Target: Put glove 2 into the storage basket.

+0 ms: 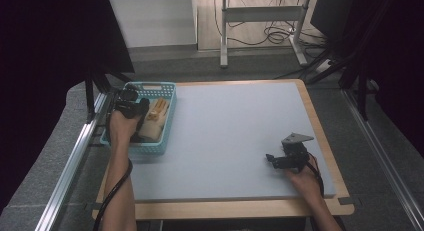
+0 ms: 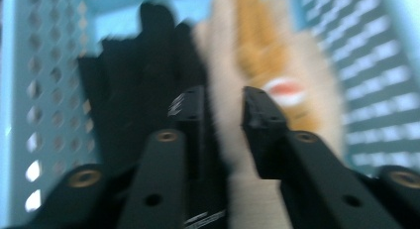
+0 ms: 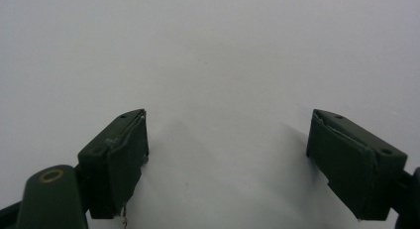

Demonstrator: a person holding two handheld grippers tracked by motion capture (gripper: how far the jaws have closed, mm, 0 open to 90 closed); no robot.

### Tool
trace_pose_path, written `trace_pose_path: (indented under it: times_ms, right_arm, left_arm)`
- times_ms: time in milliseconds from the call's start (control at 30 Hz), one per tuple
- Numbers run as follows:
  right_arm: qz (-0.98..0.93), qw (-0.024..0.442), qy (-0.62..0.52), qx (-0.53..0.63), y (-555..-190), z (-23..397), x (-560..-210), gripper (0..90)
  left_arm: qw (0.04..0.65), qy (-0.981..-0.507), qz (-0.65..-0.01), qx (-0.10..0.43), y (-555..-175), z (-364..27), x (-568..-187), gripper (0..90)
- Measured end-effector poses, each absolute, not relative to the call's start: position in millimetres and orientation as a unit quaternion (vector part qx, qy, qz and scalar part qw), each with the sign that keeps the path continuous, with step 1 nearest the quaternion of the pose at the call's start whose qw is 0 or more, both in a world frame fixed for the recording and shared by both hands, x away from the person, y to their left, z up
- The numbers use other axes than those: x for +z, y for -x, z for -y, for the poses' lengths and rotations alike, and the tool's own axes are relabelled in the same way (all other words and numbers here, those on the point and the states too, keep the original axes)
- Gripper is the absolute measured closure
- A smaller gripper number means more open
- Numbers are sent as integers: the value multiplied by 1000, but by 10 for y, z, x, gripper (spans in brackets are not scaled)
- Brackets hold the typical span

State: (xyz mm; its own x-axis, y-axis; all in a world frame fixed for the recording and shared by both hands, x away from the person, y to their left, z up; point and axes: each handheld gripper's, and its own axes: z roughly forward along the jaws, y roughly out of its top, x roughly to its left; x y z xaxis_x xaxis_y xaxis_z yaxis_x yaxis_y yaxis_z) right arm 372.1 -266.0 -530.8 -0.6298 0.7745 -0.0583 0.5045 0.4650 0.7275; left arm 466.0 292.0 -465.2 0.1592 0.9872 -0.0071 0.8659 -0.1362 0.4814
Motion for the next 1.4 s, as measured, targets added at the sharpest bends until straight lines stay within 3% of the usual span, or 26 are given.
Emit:
trace_pose_path:
  times_ms: [333,567,733,933,1400]
  right_arm:
    - [-833,195,-384,347,-3722,2660,-5308,161]
    - [-833,195,-384,347,-3722,2660,-5308,161]
    - [-833,195,-384,347,-3721,2660,-5308,161]
    - [-833,195,-384,347,-3721,2659,-5308,161]
    - [-833,195,-383,347,-3720,2659,-5308,161]
  left_arm:
    - [202,-761,-609,94,-4716,-2827,-4879,797]
    - [192,-772,-598,95,-4729,-2685,-4858,802]
    - [184,-770,-603,103,-4707,-2752,-4850,714]
    - [185,-765,-602,135,-4637,-2833,-4786,499]
    - [262,-738,-601,162,-4456,-3002,-4610,192]
